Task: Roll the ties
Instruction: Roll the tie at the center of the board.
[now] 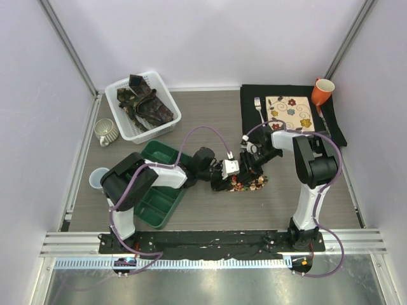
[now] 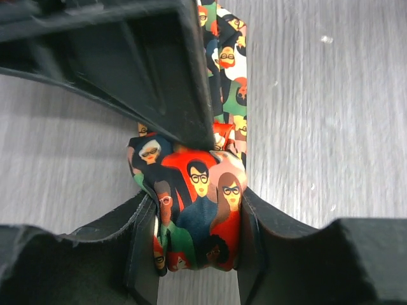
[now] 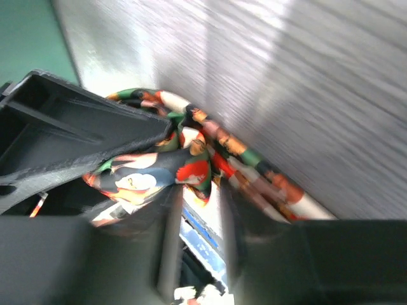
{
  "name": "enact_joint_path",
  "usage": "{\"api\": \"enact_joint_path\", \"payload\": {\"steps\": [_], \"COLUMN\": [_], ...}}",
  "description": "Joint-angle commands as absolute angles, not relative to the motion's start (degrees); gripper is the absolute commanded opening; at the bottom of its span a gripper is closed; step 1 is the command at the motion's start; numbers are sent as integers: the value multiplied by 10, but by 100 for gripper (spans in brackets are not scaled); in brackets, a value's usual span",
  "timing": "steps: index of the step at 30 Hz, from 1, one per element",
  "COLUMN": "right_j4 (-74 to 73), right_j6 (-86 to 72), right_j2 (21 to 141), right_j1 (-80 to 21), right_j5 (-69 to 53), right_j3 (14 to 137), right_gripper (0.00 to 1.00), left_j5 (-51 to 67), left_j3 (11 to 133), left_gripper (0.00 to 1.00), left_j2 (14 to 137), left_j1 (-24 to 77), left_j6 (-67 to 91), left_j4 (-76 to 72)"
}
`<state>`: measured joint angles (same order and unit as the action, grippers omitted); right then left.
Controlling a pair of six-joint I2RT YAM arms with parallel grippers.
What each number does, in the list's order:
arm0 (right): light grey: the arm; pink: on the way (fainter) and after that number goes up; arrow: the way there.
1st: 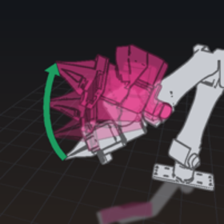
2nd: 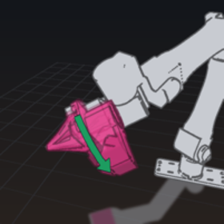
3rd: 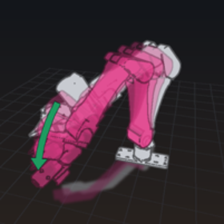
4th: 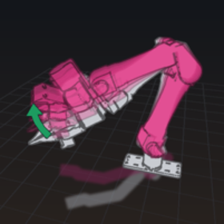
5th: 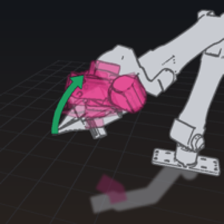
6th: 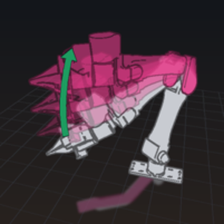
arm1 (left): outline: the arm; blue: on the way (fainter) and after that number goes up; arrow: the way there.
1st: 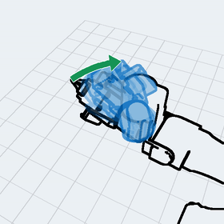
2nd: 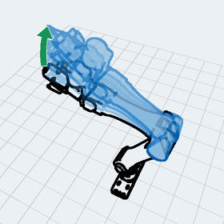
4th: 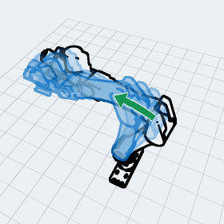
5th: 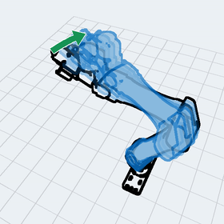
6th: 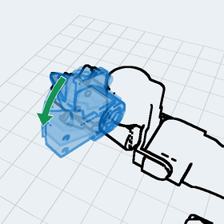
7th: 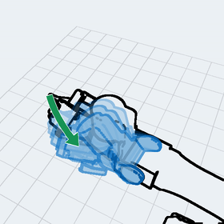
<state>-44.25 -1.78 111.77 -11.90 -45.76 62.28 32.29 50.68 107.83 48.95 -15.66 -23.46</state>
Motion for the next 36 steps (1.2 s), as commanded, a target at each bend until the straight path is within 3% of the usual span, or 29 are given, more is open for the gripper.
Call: {"api": "enact_joint_path", "payload": {"steps": [1, 7, 12, 20, 23, 24, 27, 36], "right_j4": [-434, -441, -394, -382, -391, -398, -429, -458], "right_j6": [34, 42, -11, -14, -11, -6, 17, 33], "right_j2": [1079, 1026, 1036, 1096, 1105, 1109, 1114, 1120], "right_j1": [-111, -113, -144, -151, -151, -149, -142, -120], "right_j5": [-445, -554, -558, -502, -488, -480, -457, -374], "right_j3": [652, 620, 601, 615, 622, 624, 622, 622], "right_gripper": [43, 63, 62, 48, 31, 19, 1, 1], "left_j5": [280, 257, 252, 255, 259, 257, 258, 296], "left_j3": [459, 461, 478, 488, 488, 488, 487, 508], "left_gripper": [29, 33, 38, 44, 49, 51, 57, 68], "left_j2": [1030, 1035, 1048, 1050, 1049, 1045, 1037, 1039], "left_j1": [488, 503, 505, 510, 509, 510, 509, 505], "left_j6": [-221, -234, -244, -263, -262, -261, -257, -201], "left_j4": [-174, -146, -130, -113, -108, -108, -113, -174]}}
